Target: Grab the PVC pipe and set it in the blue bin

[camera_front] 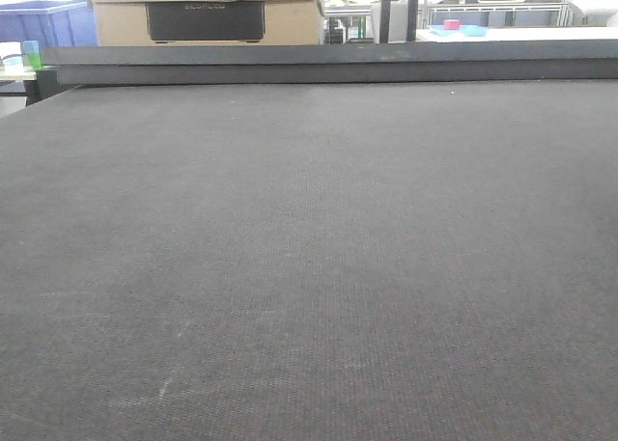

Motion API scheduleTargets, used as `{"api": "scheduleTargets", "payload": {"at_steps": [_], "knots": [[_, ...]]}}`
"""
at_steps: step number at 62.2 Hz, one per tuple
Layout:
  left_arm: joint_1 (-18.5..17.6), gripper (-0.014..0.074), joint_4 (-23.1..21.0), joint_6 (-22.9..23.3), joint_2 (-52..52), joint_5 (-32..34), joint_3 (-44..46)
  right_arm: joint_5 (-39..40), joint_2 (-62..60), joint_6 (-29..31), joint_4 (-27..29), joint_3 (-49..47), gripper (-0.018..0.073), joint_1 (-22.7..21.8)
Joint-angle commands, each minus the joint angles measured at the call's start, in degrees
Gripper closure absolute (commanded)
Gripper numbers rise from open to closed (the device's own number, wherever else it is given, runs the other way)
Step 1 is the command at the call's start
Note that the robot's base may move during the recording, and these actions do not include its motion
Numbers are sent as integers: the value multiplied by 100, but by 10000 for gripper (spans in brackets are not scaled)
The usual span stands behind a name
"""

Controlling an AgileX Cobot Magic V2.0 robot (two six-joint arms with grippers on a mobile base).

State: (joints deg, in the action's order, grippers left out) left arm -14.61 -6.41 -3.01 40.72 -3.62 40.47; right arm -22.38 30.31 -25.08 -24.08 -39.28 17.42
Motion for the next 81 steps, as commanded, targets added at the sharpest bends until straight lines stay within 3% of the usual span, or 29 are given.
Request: {"api": "scheduleTargets", "payload": {"at_steps": [1,8,24,31,40,46,81], "knots": [[31,707,-76,7,-46,162,-6,66,-34,74,-80,-24,721,-21],[31,707,-76,7,-46,162,-6,-246,-22,312,-80,-201,721,-21],[31,707,-76,7,-46,162,-6,-2004,303,779,-49,-1170,721,-21],[31,707,-76,7,-46,202,-4,-1659,330,861,395,-1213,721,-21],[31,707,-76,7,-46,288,-4,-1293,330,1891,1667,-1204,721,-21],[31,707,-76,7,-46,288,-4,-1271,330,2084,2111,-1204,721,-21],[31,707,-99,7,-46,278,-4,20,94,2062,2102,-362,721,-21]]}}
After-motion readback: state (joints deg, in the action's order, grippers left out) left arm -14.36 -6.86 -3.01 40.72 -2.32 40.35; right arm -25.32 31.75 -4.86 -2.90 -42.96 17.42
